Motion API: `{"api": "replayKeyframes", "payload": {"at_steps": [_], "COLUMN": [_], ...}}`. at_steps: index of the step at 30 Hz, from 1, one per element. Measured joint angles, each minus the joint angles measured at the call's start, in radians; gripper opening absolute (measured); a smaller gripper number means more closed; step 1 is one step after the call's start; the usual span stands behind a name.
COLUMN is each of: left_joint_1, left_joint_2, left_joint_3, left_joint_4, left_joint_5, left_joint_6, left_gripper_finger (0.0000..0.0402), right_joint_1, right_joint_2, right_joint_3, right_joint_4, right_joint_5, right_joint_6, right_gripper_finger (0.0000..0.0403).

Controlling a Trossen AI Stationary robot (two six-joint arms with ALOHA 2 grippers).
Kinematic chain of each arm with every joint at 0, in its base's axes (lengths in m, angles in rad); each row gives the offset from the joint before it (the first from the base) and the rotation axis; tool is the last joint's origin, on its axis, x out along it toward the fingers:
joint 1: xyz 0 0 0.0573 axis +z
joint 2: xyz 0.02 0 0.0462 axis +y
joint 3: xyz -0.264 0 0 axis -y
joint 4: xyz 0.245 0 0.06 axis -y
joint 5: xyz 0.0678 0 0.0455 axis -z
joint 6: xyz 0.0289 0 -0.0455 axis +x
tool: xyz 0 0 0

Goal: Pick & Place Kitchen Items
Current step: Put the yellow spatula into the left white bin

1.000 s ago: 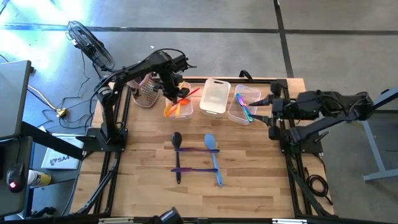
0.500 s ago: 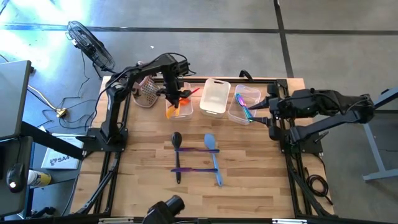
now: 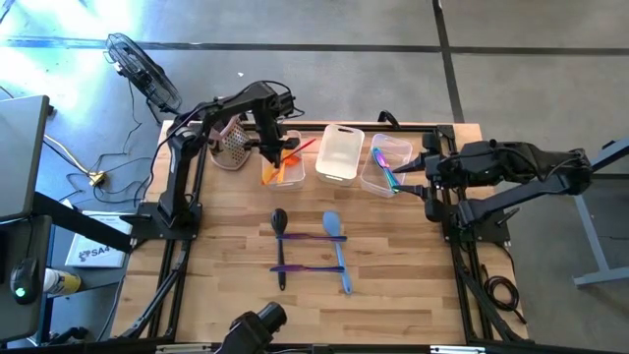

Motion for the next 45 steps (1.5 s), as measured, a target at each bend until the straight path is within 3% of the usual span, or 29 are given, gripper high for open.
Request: {"api": "replayKeyframes", "payload": {"at_steps": [10,34,45], "left_joint_1": [0.000,0.001,0.000], "left_joint_2": [0.068,0.069,0.070], "left_joint_3": [0.000,0.000,0.000], "left_joint_4": [-0.029,0.035,0.059], "left_joint_5": [0.035,0.012,0.008], "left_joint_6": [0.029,0.034,0.014], "left_gripper_finger": [0.0004,0.0006,0.0049], "right_joint_1": [0.000,0.000,0.000], "right_joint_2": [0.000,0.018,0.018], "right_joint_3": [0.000,0.000,0.000], "right_joint_4": [0.001,0.002,-0.006], "right_joint_5": [0.003,-0.003,-0.005], "right_joint_6": [-0.001,-0.001,-0.001], "right_gripper_finger": [0.0160,0.0160,0.0160]}}
